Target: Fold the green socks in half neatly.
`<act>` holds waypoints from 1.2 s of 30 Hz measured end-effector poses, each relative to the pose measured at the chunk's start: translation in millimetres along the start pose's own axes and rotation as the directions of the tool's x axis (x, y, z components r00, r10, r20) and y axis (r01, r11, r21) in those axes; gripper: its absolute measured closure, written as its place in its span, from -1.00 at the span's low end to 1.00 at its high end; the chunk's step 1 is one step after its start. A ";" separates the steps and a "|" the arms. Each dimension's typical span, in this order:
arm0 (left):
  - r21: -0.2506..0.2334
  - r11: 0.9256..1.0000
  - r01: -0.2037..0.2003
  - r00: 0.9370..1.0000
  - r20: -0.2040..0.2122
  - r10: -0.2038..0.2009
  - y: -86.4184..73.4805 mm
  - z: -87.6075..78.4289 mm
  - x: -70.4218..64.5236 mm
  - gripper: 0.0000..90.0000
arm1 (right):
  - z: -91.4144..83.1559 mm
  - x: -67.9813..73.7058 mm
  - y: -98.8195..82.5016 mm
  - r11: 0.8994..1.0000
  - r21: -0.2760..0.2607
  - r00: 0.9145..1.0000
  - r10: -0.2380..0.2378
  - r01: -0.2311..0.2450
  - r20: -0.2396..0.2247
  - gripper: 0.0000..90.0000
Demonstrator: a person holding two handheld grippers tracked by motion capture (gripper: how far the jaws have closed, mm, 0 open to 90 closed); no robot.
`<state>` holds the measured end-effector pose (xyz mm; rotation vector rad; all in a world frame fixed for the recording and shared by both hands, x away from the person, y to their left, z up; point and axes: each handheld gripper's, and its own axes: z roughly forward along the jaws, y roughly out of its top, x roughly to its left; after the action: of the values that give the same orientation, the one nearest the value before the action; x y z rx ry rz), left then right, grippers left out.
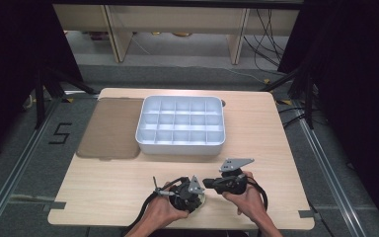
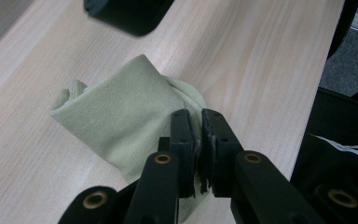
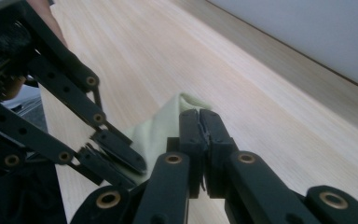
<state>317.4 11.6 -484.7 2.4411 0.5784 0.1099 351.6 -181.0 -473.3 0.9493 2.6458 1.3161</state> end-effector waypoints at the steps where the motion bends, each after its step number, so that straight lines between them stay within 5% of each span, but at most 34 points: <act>1: 0.002 1.000 -0.003 1.000 0.002 0.003 -0.1 -0.2 0.4 0.84 | 2.8 0.8 0.9 1.000 -0.002 1.000 -0.015 0.015 -0.001 0.97; 9: 0.012 1.000 -0.011 1.000 0.003 0.011 -0.3 -0.5 0.7 0.83 | 19.3 10.6 6.2 1.000 0.012 0.998 -0.008 0.009 -0.068 0.97; 15: 0.006 1.000 -0.006 1.000 0.010 0.006 -0.8 -0.8 -0.1 0.76 | 30.2 6.2 1.7 0.997 0.074 0.999 0.001 0.003 -0.048 0.97; 16: -0.028 0.999 0.038 0.999 0.015 -0.037 -1.1 0.8 -2.5 0.73 | 31.5 4.7 0.5 0.997 0.081 0.999 0.001 0.003 -0.042 0.98; 17: 0.006 1.000 -0.003 1.000 0.023 0.003 -0.6 -2.2 1.2 0.67 | 32.8 4.1 -0.8 0.996 0.084 0.999 0.009 -0.005 -0.038 0.98; 18: 0.003 1.000 0.003 1.000 0.029 -0.003 -0.3 -3.6 1.5 0.61 | 33.2 3.9 -1.3 0.996 0.092 0.999 0.016 -0.012 -0.041 0.98; 19: -0.046 0.997 0.059 0.997 0.051 -0.057 -0.4 -3.5 -1.3 0.56 | 33.4 2.9 -1.3 0.996 0.089 0.999 0.011 -0.007 -0.042 0.98; 22: -0.060 0.997 0.042 0.997 0.069 -0.037 0.1 -15.3 3.3 0.45 | 33.9 2.9 -1.5 0.996 0.093 0.999 0.010 -0.006 -0.038 0.98; 24: -0.094 0.993 0.071 0.995 0.074 -0.064 -1.5 -25.5 5.5 0.43 | 33.9 3.0 -1.5 0.996 0.093 0.999 0.009 -0.005 -0.037 0.98; 30: -0.115 0.989 0.090 0.995 0.064 -0.083 -9.5 -40.9 14.3 0.71 | 33.9 3.0 -1.6 0.996 0.093 0.999 0.008 -0.005 -0.037 0.98; 32: -0.101 0.989 0.110 0.992 0.078 -0.103 -11.4 -33.5 10.6 0.80 | 33.8 3.1 -1.6 0.996 0.093 0.999 0.008 -0.005 -0.036 0.98; 36: -0.054 0.995 0.079 0.994 0.084 -0.074 -14.8 -20.0 6.5 0.83 | 33.7 3.2 -1.6 0.996 0.093 0.999 0.006 -0.003 -0.034 0.98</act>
<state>313.4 36.1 -477.7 2.3528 0.6232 -0.0054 358.0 -156.0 -495.3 0.9523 2.7538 1.2311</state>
